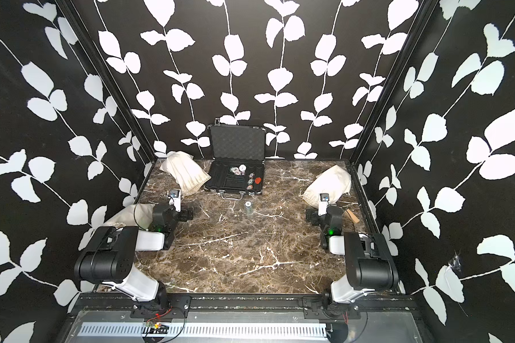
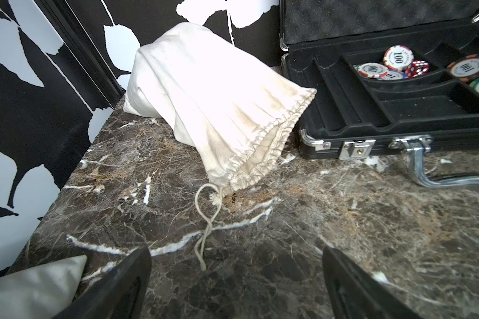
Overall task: Close the soil bag
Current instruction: Pick up the soil bag at the corner of the board.
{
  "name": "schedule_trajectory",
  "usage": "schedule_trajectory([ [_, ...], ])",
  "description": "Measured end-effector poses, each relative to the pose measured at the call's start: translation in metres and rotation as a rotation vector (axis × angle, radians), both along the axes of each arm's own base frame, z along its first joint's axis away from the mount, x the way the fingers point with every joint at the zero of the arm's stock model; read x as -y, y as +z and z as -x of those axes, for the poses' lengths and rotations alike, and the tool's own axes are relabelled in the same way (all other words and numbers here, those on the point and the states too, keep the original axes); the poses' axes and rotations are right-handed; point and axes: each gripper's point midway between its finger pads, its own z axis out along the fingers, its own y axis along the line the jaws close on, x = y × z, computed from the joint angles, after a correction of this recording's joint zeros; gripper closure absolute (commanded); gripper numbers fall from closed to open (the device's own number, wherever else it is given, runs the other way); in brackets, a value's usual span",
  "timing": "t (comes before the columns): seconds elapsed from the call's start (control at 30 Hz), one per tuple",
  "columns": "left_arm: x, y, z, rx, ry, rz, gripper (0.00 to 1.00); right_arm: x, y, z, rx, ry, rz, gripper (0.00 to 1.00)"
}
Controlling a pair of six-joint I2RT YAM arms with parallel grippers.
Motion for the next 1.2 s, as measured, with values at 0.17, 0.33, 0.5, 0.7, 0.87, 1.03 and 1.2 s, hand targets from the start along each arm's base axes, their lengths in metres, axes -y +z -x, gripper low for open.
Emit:
schedule_trajectory([
  [0.17, 0.0, 0.0, 0.0, 0.0, 0.0, 0.0, 0.01, 0.0, 0.0, 0.0, 0.0, 0.0, 0.0, 0.01],
  [0.33, 0.0, 0.0, 0.0, 0.0, 0.0, 0.0, 0.01, 0.0, 0.0, 0.0, 0.0, 0.0, 0.0, 0.01],
  [0.5, 0.001, 0.001, 0.0, 0.0, -0.003, 0.001, 0.01, 0.0, 0.0, 0.0, -0.008, -0.001, 0.0, 0.01],
  [0.7, -0.002, 0.045, 0.012, 0.011, 0.014, 0.005, 0.01, 0.003, 0.05, -0.012, -0.035, -0.021, 0.008, 0.01],
  [0.87, 0.001, 0.123, 0.022, 0.141, 0.047, 0.062, 0.01, 0.019, 0.123, -0.002, 0.039, -0.13, 0.025, 0.0],
  [1.03, 0.037, 0.152, 0.033, 0.125, -0.018, 0.191, 0.01, 0.047, 0.121, -0.012, -0.117, -0.282, 0.02, 0.0],
  [1.2, 0.096, 0.149, 0.033, 0.023, -0.159, 0.258, 0.01, 0.067, 0.064, -0.029, -0.352, -0.365, 0.015, 0.0],
])
